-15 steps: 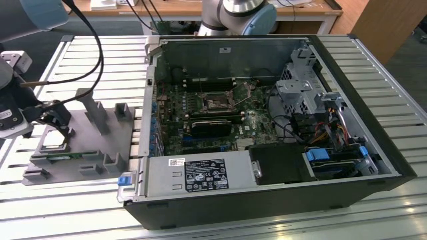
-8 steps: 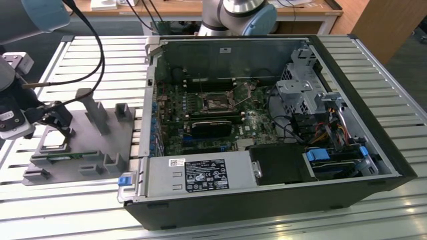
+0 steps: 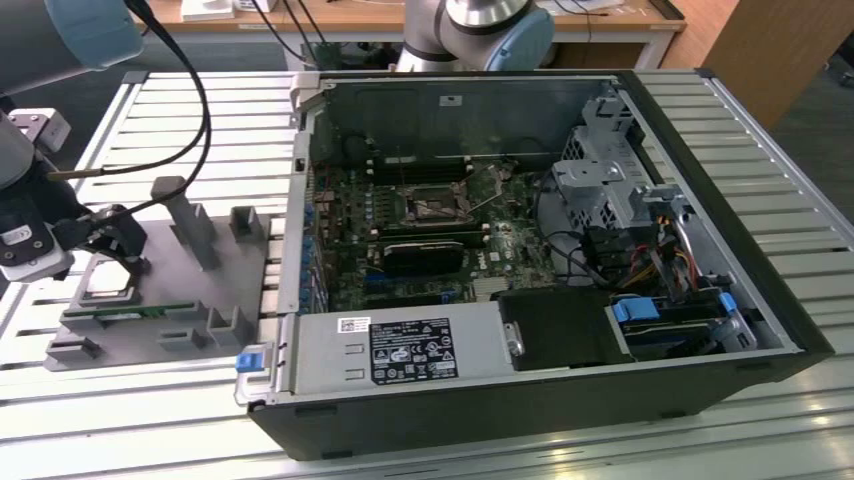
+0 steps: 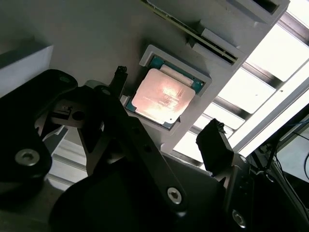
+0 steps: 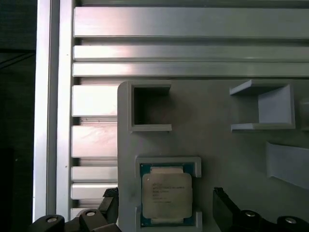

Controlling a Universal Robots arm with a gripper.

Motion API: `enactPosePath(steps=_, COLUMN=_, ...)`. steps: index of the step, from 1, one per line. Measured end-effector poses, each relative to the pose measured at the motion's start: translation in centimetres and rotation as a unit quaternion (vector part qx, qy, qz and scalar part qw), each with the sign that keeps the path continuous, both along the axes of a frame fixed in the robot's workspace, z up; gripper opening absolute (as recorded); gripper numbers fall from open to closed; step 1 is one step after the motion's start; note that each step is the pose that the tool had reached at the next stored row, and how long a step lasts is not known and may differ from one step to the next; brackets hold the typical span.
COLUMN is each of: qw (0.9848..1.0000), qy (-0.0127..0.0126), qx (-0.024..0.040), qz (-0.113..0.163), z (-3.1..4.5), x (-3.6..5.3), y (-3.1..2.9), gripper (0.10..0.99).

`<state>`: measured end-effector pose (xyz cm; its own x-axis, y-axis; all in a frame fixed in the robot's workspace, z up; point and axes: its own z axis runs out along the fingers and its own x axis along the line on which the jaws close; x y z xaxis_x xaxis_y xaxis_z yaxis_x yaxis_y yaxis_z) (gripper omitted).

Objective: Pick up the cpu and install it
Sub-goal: 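Pick up the cpu and move it towards the insertion slot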

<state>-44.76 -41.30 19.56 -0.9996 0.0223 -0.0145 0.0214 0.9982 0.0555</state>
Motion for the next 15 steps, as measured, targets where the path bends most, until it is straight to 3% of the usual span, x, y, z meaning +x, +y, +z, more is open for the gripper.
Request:
enactPosePath(steps=4, qw=1.0000, qy=0.0002, qx=-0.0001, qz=0.000, z=-0.08, x=0.00, y=0.00, gripper=0.843)
enactPosePath(steps=5, qw=1.0000, qy=0.0001, qx=0.0000, qz=0.000, z=-0.10, x=0.00, y=0.00, gripper=0.776)
enactPosePath(steps=15, qw=1.0000, qy=0.0000, qx=0.0000, qz=0.000, z=-0.60, x=0.00, y=0.00, gripper=0.761)
